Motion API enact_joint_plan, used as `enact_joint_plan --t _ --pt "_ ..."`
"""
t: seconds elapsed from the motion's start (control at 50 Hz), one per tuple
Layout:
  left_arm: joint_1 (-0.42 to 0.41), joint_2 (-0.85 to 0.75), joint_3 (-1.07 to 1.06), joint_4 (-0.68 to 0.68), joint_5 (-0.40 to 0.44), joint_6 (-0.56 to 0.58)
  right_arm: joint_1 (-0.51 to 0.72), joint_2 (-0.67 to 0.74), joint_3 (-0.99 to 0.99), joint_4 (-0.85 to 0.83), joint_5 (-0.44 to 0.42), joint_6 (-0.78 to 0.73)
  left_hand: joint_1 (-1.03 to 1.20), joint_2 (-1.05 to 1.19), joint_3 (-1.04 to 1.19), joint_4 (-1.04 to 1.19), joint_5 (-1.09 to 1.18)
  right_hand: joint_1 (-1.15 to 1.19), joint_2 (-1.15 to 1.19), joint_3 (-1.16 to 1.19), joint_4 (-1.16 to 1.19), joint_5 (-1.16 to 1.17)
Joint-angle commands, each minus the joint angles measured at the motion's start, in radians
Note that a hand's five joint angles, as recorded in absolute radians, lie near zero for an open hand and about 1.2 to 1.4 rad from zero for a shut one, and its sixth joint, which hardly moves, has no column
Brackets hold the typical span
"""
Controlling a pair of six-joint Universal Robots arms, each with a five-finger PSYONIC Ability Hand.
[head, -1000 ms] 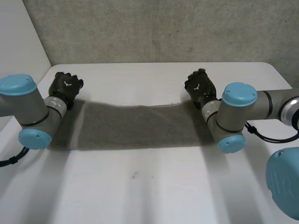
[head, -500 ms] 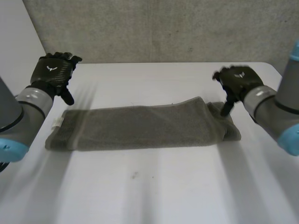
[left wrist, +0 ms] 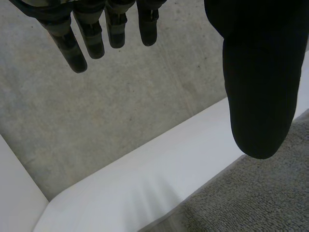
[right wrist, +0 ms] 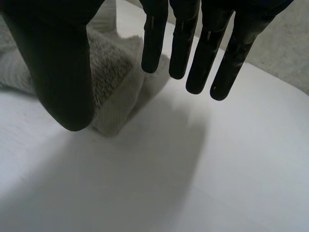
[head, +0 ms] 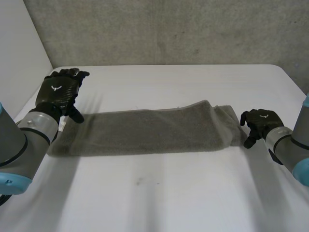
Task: Fold the laundry
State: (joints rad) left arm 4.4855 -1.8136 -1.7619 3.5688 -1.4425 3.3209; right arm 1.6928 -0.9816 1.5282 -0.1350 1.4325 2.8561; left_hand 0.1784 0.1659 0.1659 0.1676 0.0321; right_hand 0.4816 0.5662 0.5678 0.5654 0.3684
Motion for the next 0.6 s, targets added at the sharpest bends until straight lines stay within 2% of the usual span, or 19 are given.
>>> enact_joint_plan --t 0.02,0.14,0.18,0.2,0.22,0.36,0.48,0.58,0.6 --pt "0.001 0.004 -0.002 0.001 0.001 0.0 -0.004 0.037 -0.02 -0.011 -0.006 0.002 -0.004 0.009 0.009 0.007 -0.032 0.296 0.211 0.209 0.212 0.234" --pt "0.001 0.002 -0.004 0.002 -0.001 0.0 -0.004 0.055 -0.025 -0.041 -0.03 0.0 -0.004 0.009 0.009 0.007 -0.032 0.449 0.364 0.363 0.365 0.388" --pt "0.001 0.002 -0.004 0.002 -0.001 0.0 -0.004 0.07 -0.029 -0.051 -0.044 -0.003 -0.004 0.009 0.009 0.007 -0.032 0.764 0.679 0.678 0.68 0.703" --pt "0.001 0.003 -0.004 0.002 -0.001 0.0 -0.004 0.07 -0.03 -0.051 -0.044 -0.003 -0.004 0.009 0.009 0.007 -0.032 0.766 0.681 0.68 0.682 0.705" --pt "0.001 0.004 -0.004 0.002 -0.001 0.0 -0.004 0.072 -0.037 -0.049 -0.04 -0.004 -0.004 0.009 0.009 0.007 -0.032 0.913 0.829 0.827 0.829 0.852" --pt "0.001 0.01 -0.005 0.002 -0.002 -0.001 -0.032 0.032 -0.042 -0.052 -0.018 -0.006 -0.004 0.009 0.009 0.007 -0.032 0.915 0.83 0.828 0.831 0.853" --pt "0.001 0.02 -0.007 0.002 -0.003 -0.001 -0.047 0.007 -0.045 -0.052 0.043 -0.049 -0.004 0.009 0.009 0.007 -0.032 0.915 0.83 0.828 0.831 0.853" --pt "0.001 0.02 -0.005 0.002 -0.001 -0.001 -0.101 0.004 -0.062 -0.055 0.114 -0.185 -0.004 0.009 0.009 0.007 -0.032 0.915 0.83 0.828 0.831 0.853" --pt "0.001 0.02 -0.005 0.002 -0.001 -0.001 -0.122 0.004 -0.066 -0.06 0.141 -0.249 -0.004 0.009 0.009 0.007 -0.032 0.915 0.83 0.828 0.831 0.853"
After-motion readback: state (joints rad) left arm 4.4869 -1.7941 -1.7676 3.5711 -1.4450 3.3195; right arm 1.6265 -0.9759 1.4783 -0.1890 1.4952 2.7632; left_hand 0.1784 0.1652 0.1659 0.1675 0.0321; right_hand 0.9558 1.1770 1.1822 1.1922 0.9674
